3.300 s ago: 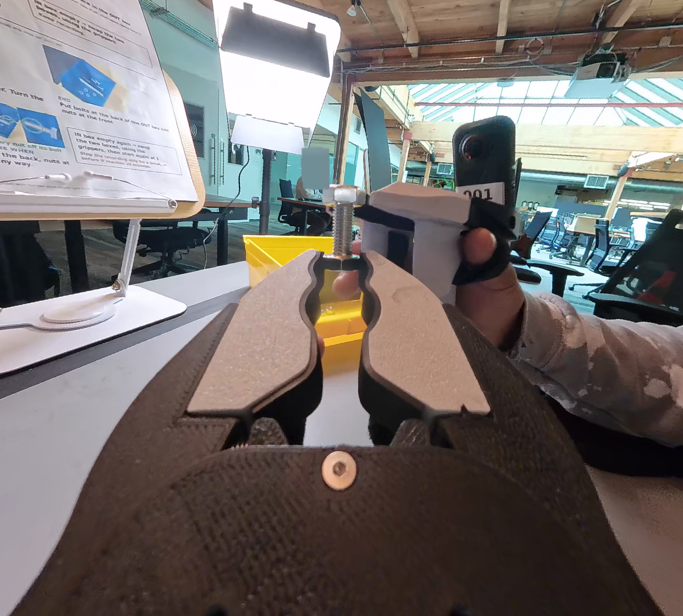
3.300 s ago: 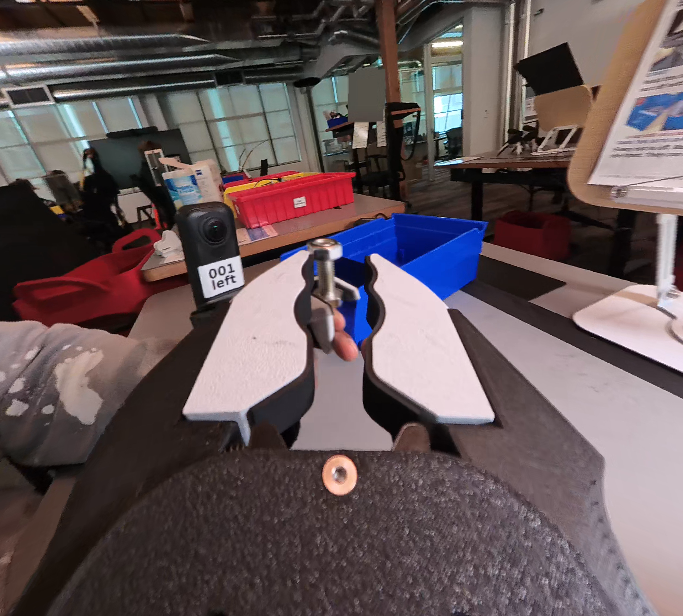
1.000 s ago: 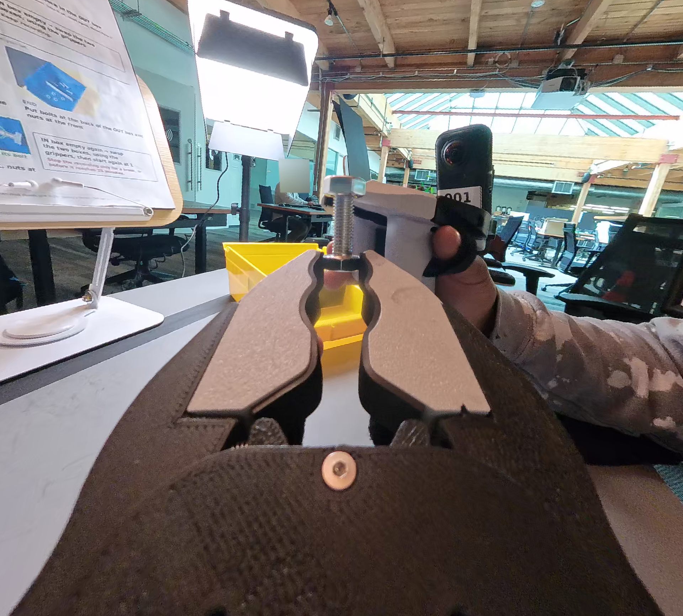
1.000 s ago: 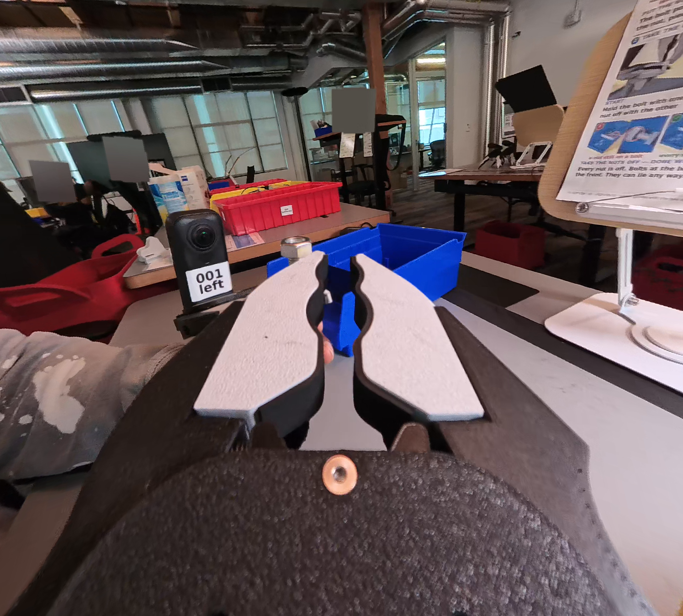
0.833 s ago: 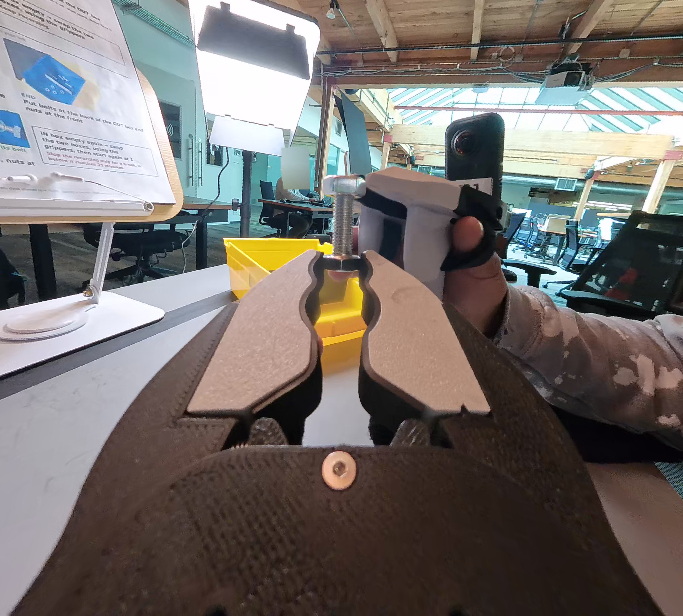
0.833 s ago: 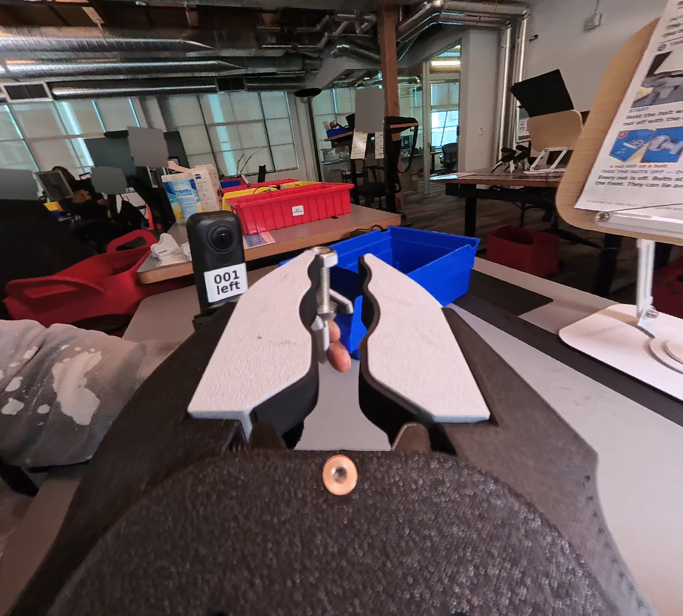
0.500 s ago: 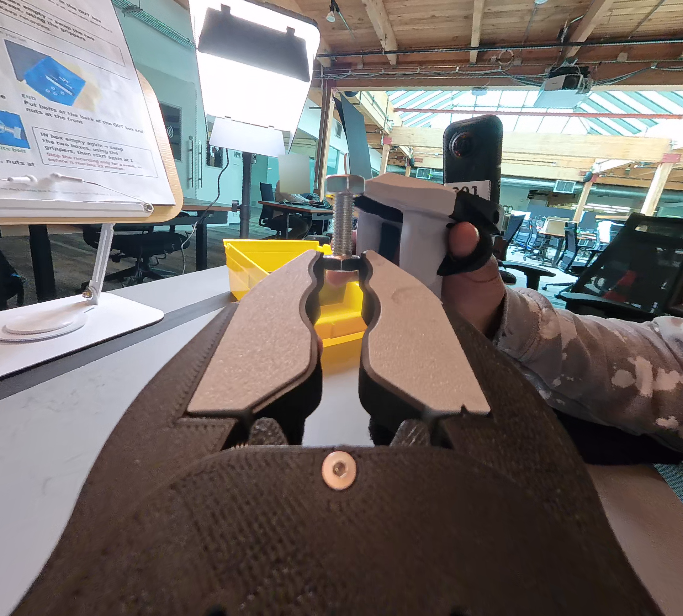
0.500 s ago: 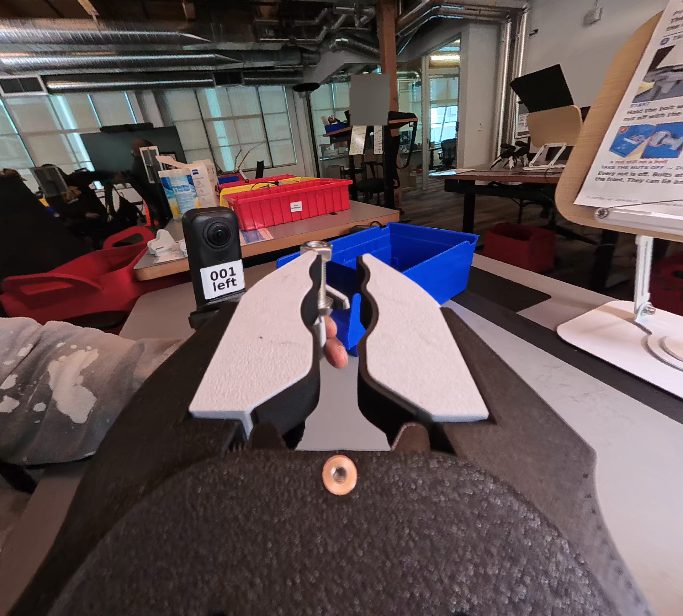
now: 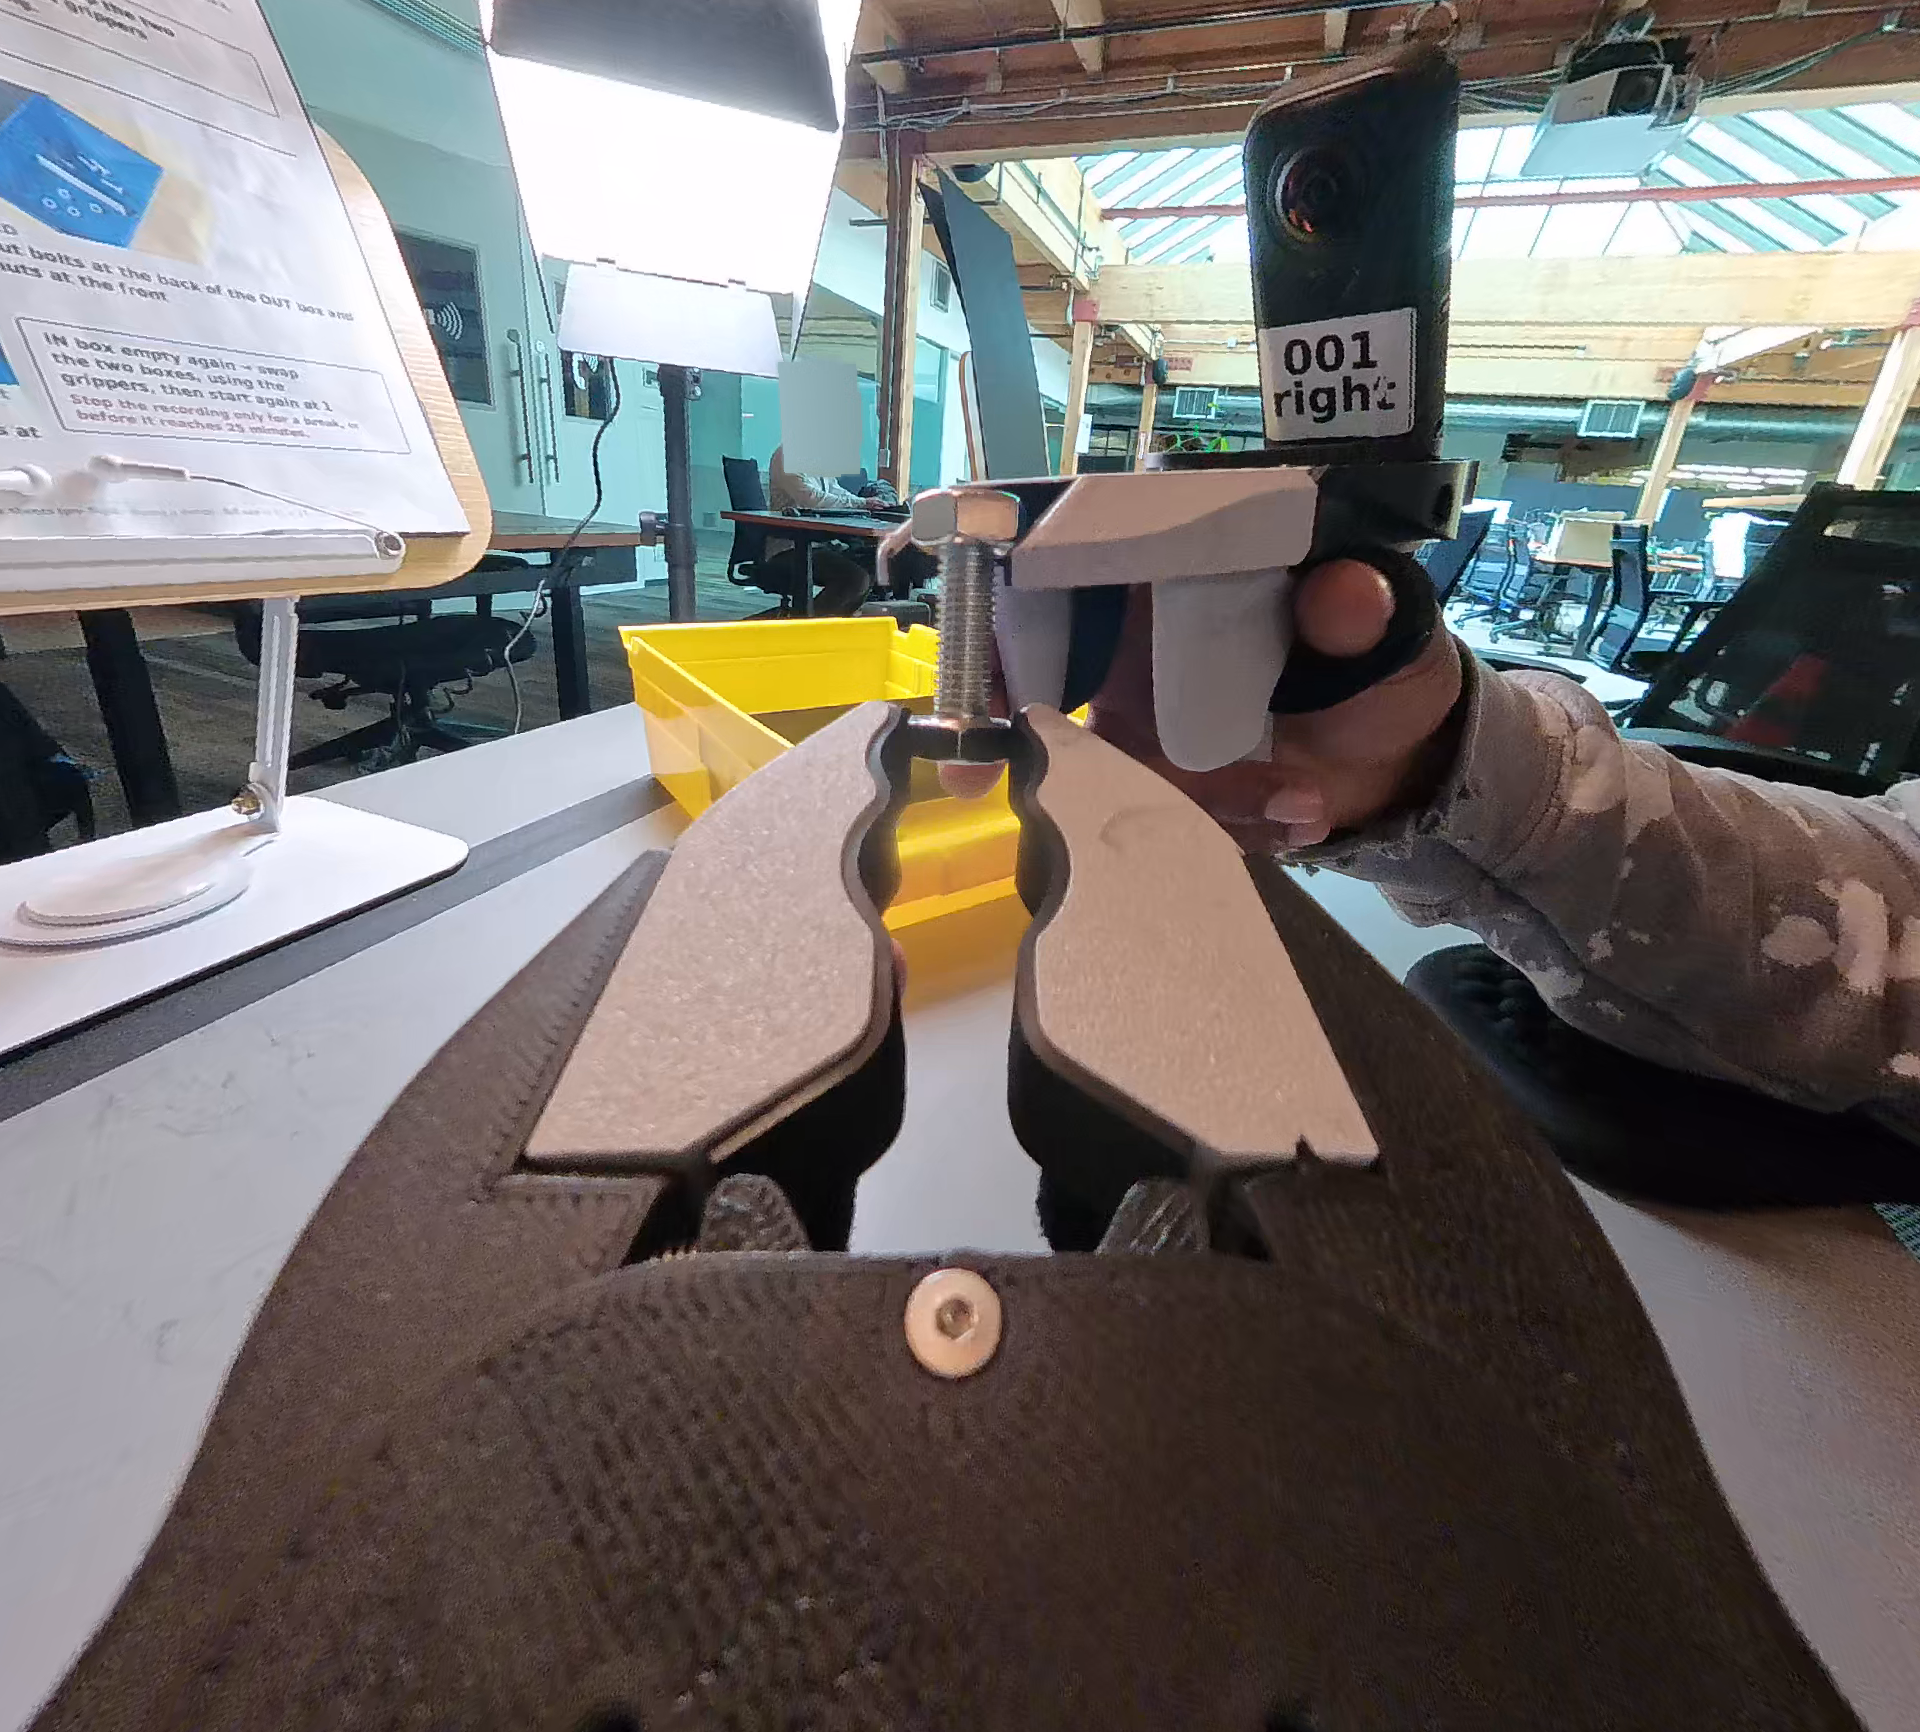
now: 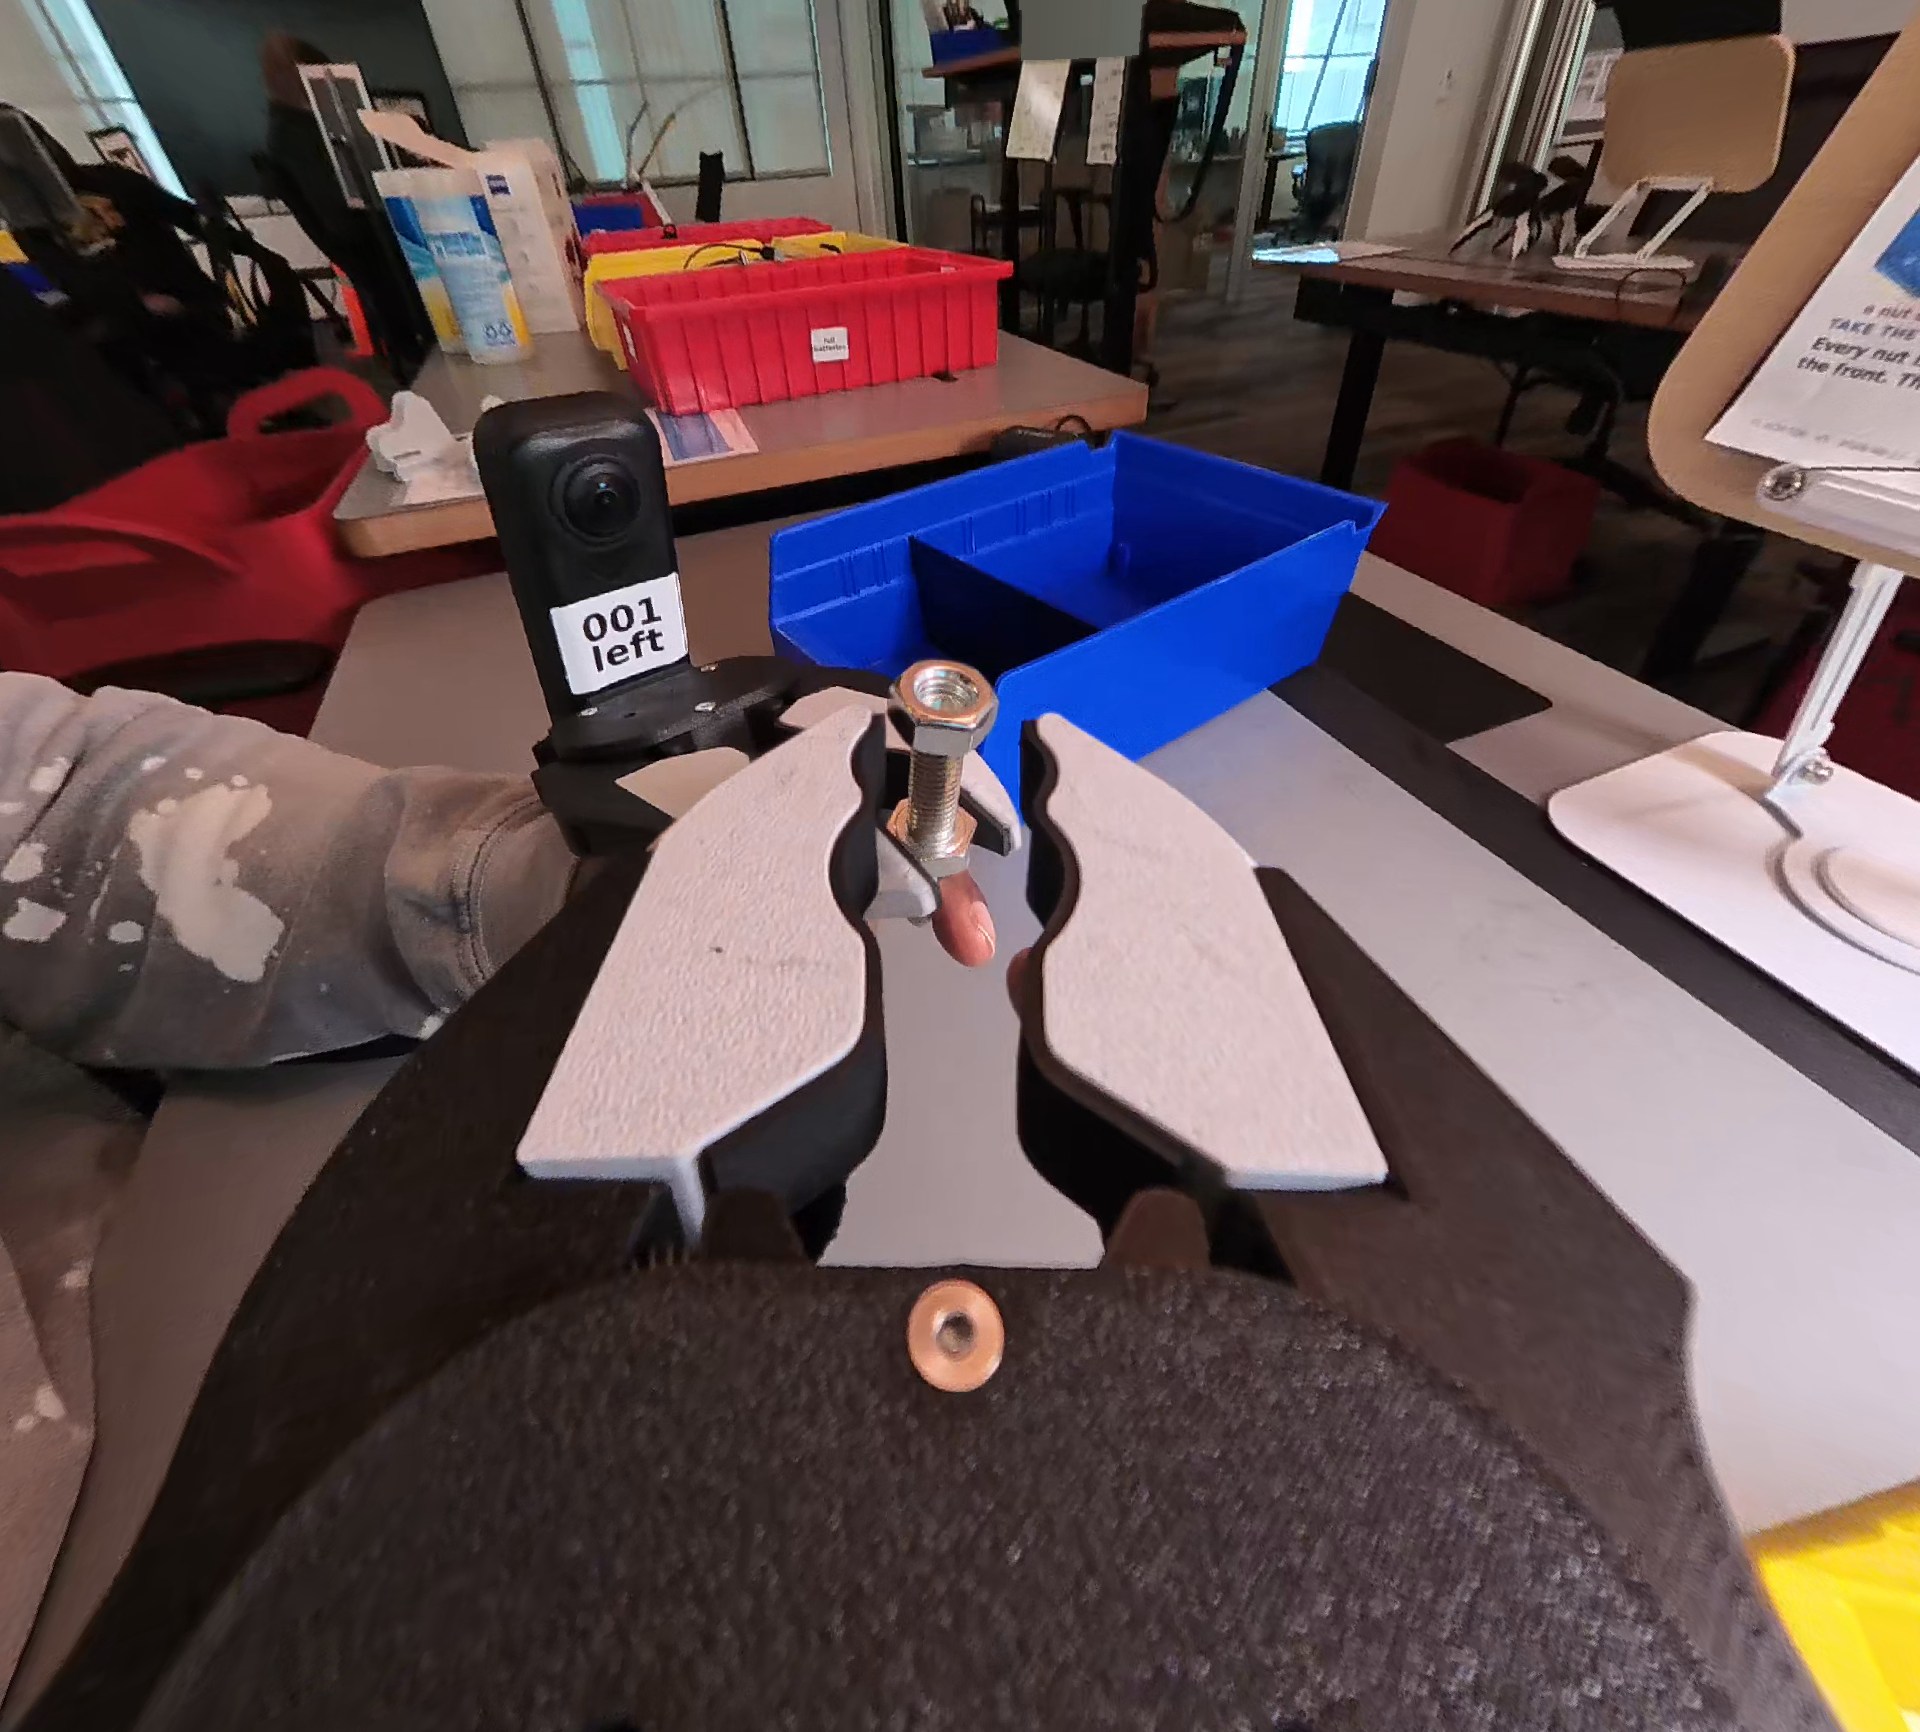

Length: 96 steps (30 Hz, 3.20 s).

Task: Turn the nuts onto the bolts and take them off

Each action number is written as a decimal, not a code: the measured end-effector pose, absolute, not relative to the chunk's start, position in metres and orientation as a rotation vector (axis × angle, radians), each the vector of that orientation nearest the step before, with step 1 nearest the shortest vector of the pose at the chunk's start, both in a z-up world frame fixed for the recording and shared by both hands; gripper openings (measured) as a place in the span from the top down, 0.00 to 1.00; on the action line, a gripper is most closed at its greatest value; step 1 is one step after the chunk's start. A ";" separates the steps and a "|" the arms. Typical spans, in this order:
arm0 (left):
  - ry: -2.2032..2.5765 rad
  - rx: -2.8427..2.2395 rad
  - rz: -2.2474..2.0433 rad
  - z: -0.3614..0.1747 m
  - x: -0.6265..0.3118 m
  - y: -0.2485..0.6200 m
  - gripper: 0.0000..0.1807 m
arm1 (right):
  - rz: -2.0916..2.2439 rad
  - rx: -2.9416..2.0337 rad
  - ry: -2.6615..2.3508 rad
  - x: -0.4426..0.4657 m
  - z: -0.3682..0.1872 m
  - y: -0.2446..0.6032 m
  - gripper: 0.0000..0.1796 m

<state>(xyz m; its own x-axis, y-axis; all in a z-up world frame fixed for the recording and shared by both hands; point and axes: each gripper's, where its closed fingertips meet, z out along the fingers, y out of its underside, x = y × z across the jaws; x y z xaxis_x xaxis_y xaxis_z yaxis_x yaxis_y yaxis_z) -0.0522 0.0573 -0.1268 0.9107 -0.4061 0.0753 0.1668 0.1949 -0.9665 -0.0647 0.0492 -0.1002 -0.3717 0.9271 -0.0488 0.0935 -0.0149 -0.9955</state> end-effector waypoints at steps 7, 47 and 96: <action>0.242 -1.324 -0.438 -0.129 -0.048 0.057 0.90 | 1.461 -1.024 -1.620 -0.057 -0.097 0.050 0.89; 0.103 -1.368 -0.422 -0.133 -0.068 0.065 0.90 | 0.255 -1.948 -1.600 -0.014 -0.257 0.318 0.89; 0.168 -1.662 -0.232 -0.187 -0.086 0.083 0.83 | 0.164 -1.909 -1.546 -0.002 -0.134 0.413 0.94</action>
